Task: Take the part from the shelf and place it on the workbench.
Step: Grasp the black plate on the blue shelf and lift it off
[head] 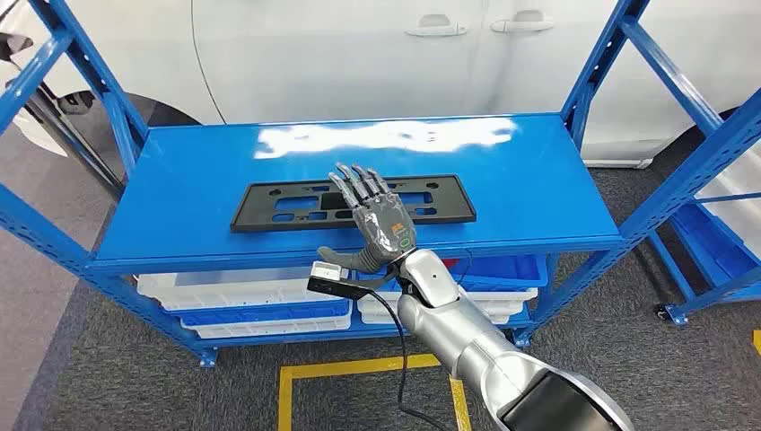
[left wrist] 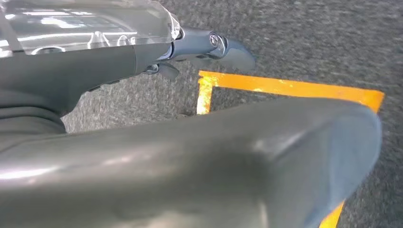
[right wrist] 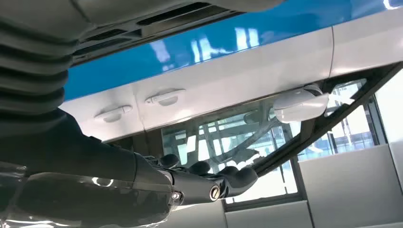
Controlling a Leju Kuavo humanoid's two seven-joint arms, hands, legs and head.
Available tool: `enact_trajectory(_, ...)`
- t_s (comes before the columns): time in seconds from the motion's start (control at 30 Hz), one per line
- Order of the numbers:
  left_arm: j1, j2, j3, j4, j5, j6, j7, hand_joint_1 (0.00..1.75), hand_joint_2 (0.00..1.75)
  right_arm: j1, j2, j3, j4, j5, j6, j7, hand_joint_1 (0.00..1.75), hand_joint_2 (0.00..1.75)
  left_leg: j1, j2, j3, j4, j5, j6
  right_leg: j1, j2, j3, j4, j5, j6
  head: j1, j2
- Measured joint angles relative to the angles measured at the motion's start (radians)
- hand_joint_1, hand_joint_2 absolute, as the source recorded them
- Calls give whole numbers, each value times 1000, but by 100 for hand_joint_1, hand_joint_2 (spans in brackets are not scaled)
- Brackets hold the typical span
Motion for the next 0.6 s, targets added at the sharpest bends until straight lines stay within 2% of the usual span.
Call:
enact_trajectory(0.1,-1,0,-2,0,0,0,0,0,0,0,-3,-4,6,18,-3,7,0,175,3,2,2,-5,-1,-10,-2,2,4,-9,4,-2,0,0)
enact_trajectory(0.17,-2,1,-5,0,-2,0,0,0,0,-2,-5,-6,11,47,-7,20,0,175,2,2,-4,20,-23,-20,-11,2,16,-27,13,-6,0,0)
enact_trajectory(0.2,-3,2,-7,0,-3,1,0,0,0,-3,-5,-7,12,71,-8,31,0,175,3,2,-21,61,-48,-25,-16,1,21,-34,16,-7,0,0)
enact_trajectory(0.27,-3,2,-9,0,-5,3,-1,0,0,1,-8,-7,13,132,-8,56,0,175,8,2,-76,190,-112,-34,-16,0,24,-37,17,-9,0,0)
enact_trajectory(0.3,-3,2,-10,0,-6,4,-1,0,0,7,-11,-9,11,168,-8,69,0,175,11,2,-101,245,-131,-38,-17,0,25,-36,16,-9,-1,0)
enact_trajectory(0.33,-2,2,-11,0,-7,6,-1,0,0,16,-14,-12,5,204,-9,81,0,175,14,2,-112,269,-132,-42,-18,0,25,-35,15,-7,-1,0)
enact_trajectory(0.37,-2,3,-12,0,-7,8,-1,0,0,25,-18,-18,-6,247,-9,93,0,175,18,3,-104,254,-114,-46,-19,0,26,-33,13,-5,-1,0)
enact_trajectory(0.43,-2,4,-13,0,-8,11,-1,0,0,40,-25,-36,-33,331,-9,105,0,175,25,3,-40,128,-49,-52,-23,2,27,-24,5,5,-1,0)
enact_trajectory(0.47,-3,5,-14,0,-8,12,-2,0,0,43,-28,-47,-46,369,-9,108,0,175,25,2,-7,63,-28,-51,-23,3,25,-17,1,11,0,0)
enact_trajectory(0.5,-3,5,-15,0,-8,12,-3,0,0,45,-30,-57,-55,403,-9,110,0,175,25,1,14,21,-19,-46,-22,5,23,-11,-2,17,0,0)
enact_trajectory(0.53,-3,5,-15,0,-8,13,-5,0,0,45,-31,-65,-61,437,-9,113,0,175,24,-1,22,3,-20,-38,-20,5,20,-8,-4,22,0,0)
enact_trajectory(0.6,-2,5,-15,0,-8,14,-6,0,0,48,-32,-77,-69,495,-9,120,0,175,20,-2,22,2,-21,-19,-20,6,18,-7,-4,32,0,0)
